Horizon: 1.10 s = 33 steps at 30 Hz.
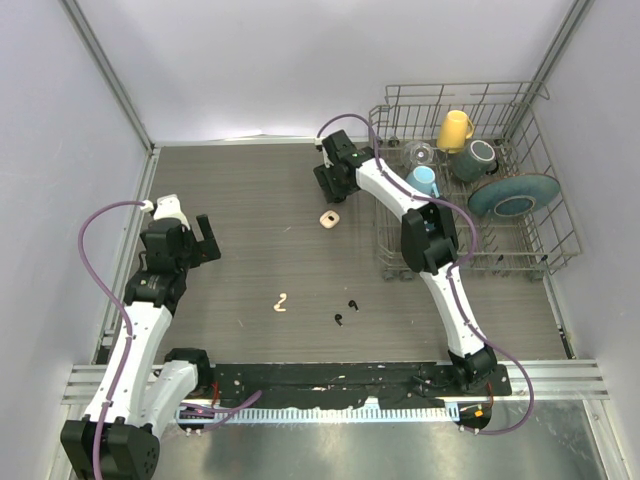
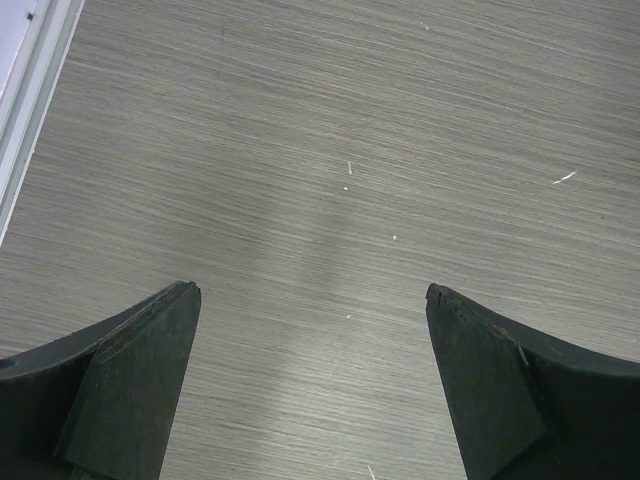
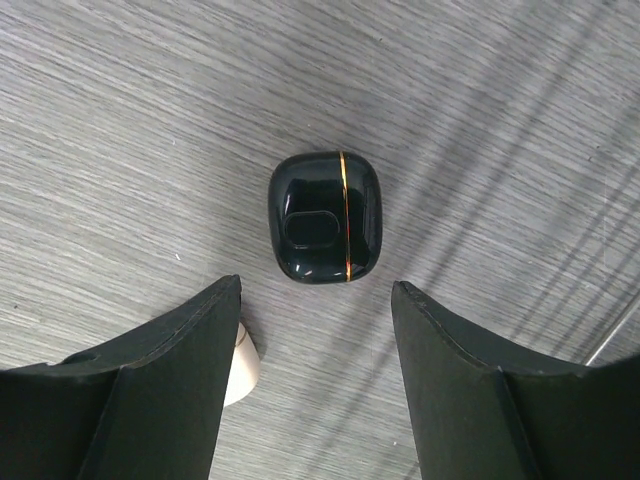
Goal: Insert the wireless bluetooth earbuds into the charging case
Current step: Pick up the charging case at the center of the board.
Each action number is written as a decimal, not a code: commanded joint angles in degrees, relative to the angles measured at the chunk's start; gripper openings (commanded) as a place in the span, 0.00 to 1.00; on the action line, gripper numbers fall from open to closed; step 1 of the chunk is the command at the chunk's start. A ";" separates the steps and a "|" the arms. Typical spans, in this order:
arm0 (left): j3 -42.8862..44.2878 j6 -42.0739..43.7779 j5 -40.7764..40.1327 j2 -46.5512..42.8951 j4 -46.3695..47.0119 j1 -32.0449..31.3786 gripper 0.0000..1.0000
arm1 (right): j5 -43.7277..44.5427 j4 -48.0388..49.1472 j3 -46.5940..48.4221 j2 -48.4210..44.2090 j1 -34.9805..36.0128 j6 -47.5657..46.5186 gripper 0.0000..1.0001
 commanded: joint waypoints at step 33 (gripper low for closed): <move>2.03 0.34 1.07 2.30 0.63 -0.07 1.00 | -3.12 4.48 2.49 4.42 -1.26 -2.60 0.66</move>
